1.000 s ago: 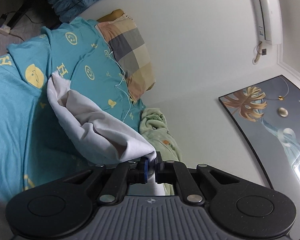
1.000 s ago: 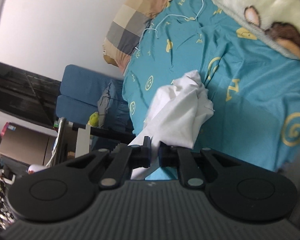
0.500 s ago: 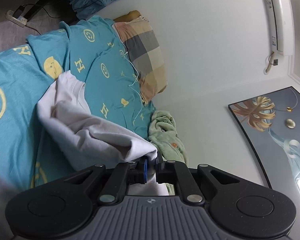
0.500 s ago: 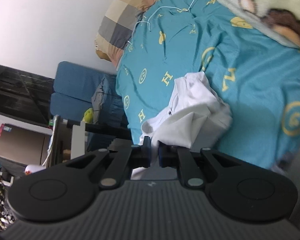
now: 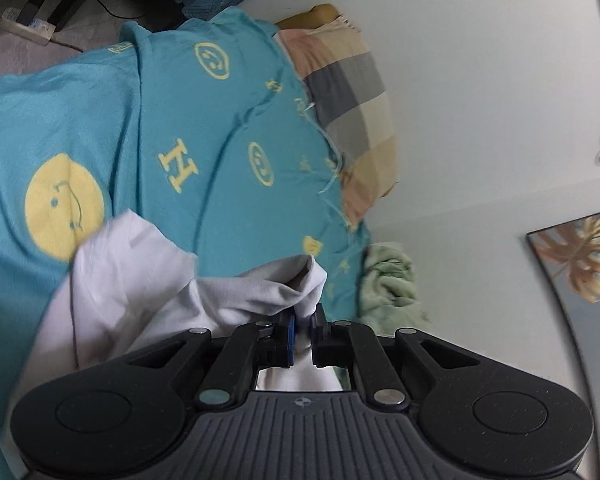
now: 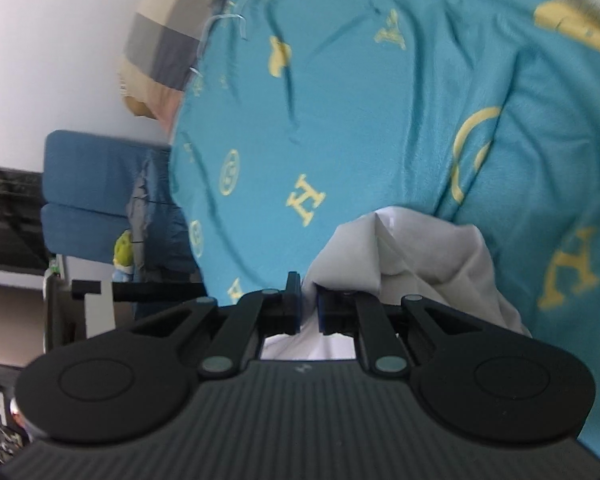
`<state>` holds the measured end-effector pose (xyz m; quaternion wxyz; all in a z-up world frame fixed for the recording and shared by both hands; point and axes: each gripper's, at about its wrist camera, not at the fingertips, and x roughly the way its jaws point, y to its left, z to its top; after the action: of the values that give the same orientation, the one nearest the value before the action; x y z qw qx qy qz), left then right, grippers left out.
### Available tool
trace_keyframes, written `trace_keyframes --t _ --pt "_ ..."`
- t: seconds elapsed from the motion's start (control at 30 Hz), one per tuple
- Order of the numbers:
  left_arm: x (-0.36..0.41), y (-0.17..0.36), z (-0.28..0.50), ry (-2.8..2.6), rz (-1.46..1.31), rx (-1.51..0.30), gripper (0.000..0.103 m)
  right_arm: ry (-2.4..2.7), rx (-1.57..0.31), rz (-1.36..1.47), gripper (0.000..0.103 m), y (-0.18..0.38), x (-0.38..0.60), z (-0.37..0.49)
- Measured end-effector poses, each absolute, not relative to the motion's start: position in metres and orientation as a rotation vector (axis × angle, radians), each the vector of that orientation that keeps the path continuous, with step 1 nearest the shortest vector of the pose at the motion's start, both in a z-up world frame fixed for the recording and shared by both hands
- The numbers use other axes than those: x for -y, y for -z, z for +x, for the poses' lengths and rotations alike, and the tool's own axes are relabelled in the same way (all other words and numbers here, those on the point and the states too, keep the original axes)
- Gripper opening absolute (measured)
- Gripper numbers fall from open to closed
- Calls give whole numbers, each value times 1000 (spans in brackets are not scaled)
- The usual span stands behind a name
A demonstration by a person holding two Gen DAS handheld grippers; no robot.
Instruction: Fold clothes
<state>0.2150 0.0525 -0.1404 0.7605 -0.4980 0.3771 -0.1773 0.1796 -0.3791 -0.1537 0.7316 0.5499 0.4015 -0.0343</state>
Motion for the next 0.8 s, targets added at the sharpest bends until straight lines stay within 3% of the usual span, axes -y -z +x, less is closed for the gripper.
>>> trace_keyframes --t 0.17,0.43,0.57,0.7,0.8 --pt "-54 176 243 391 -1092 -866 8 115 -937 1298 11 190 387 195" --pt "-58 186 254 425 -1038 -871 8 130 -941 1192 12 186 375 200" --pt "-57 178 251 492 -1034 -851 24 108 -917 1131 14 175 372 196" --pt "-45 161 242 515 -916 -826 33 65 -894 995 15 162 364 198" --pt "-35 146 232 520 -799 -801 44 42 -863 928 21 154 360 196"
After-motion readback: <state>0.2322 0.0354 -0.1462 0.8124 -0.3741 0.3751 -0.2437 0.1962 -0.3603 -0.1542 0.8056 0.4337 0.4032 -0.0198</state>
